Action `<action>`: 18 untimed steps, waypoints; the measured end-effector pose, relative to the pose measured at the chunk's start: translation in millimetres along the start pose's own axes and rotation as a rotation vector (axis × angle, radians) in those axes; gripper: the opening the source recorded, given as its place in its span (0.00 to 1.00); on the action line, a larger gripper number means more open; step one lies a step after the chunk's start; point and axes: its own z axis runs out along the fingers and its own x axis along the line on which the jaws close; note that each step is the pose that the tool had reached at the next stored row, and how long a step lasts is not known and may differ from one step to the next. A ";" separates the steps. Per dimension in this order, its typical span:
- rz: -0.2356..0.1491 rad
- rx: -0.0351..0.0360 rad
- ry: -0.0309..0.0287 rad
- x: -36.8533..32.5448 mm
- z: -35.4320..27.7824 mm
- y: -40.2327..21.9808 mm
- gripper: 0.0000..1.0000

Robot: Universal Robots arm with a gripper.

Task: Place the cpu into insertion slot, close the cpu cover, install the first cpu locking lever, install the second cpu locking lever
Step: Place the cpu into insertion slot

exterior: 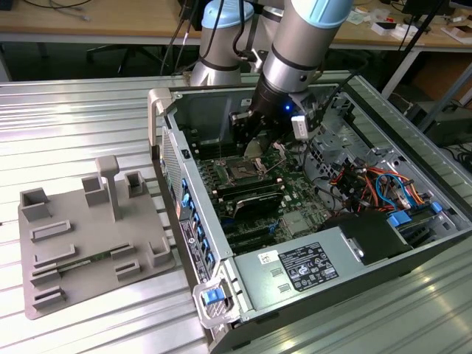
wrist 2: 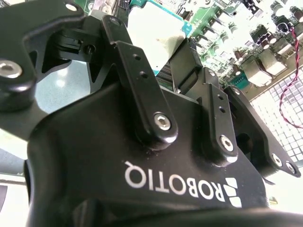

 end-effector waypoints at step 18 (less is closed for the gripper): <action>0.000 0.0002 0.0001 -0.1 6.1 -0.6 0.55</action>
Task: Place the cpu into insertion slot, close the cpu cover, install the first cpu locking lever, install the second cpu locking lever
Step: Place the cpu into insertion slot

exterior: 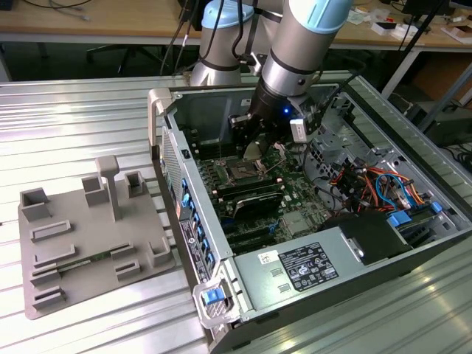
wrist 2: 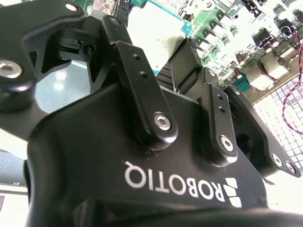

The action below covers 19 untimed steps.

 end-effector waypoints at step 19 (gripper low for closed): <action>0.034 -0.0008 -0.0030 0.0 0.5 -0.1 0.55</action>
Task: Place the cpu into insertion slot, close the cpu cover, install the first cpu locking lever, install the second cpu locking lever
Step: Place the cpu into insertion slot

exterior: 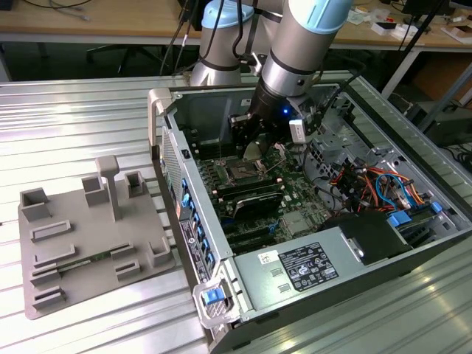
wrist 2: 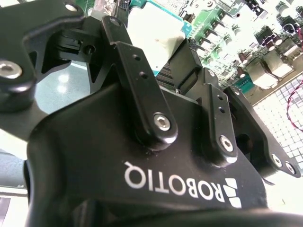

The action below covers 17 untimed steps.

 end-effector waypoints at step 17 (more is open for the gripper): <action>0.084 -0.0016 -0.0073 0.0 0.4 0.0 0.55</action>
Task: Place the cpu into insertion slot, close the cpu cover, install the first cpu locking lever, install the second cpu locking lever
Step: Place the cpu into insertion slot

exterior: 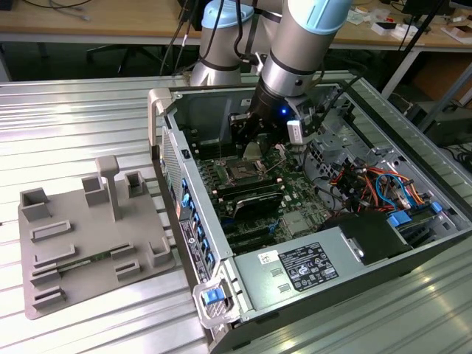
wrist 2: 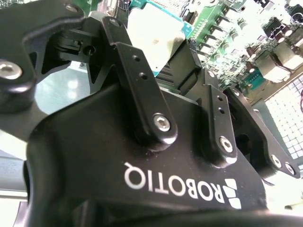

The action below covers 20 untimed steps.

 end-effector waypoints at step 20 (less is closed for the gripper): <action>0.074 -0.0014 -0.0063 0.0 0.5 -0.1 0.55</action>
